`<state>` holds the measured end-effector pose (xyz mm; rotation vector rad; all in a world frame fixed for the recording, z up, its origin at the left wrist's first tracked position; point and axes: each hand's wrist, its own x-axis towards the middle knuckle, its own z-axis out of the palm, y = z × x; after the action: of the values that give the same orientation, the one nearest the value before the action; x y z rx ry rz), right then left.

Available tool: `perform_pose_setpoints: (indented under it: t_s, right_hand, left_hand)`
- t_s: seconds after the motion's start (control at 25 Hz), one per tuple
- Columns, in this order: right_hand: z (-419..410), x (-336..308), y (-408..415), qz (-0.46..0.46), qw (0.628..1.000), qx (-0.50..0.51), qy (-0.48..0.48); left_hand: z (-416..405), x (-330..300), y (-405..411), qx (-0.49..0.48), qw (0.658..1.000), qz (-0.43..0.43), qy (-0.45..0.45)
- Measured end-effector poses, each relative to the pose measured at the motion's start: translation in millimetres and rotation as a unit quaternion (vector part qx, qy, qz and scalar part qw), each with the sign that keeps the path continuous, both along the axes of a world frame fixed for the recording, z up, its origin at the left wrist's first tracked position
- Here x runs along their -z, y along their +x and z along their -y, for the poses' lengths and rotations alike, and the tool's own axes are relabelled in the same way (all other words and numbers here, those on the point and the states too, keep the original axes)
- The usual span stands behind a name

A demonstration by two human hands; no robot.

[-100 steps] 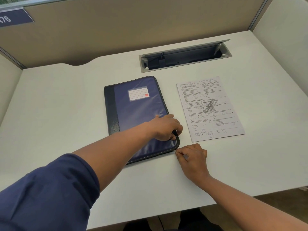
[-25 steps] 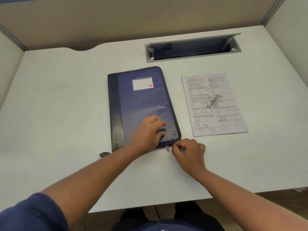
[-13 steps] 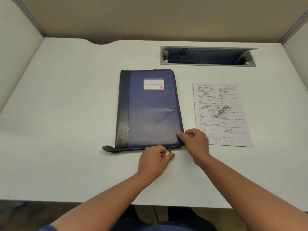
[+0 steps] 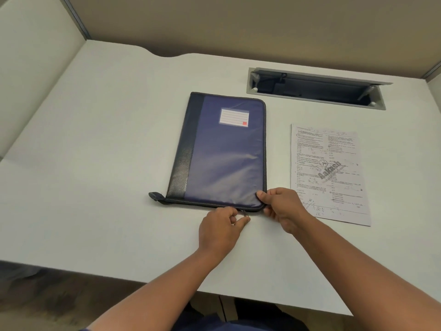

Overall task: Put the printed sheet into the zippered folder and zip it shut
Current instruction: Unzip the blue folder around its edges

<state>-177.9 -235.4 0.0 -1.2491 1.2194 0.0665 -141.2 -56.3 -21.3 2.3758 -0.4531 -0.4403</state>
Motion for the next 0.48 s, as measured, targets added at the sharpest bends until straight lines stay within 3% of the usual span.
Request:
perform_pose_setpoints:
  t_s: [0.48]
  right_hand:
    - [3, -12, 15, -0.006, 0.994, -0.041, 0.099]
  left_hand:
    - [10, -8, -6, -0.139, 0.99, -0.036, 0.005]
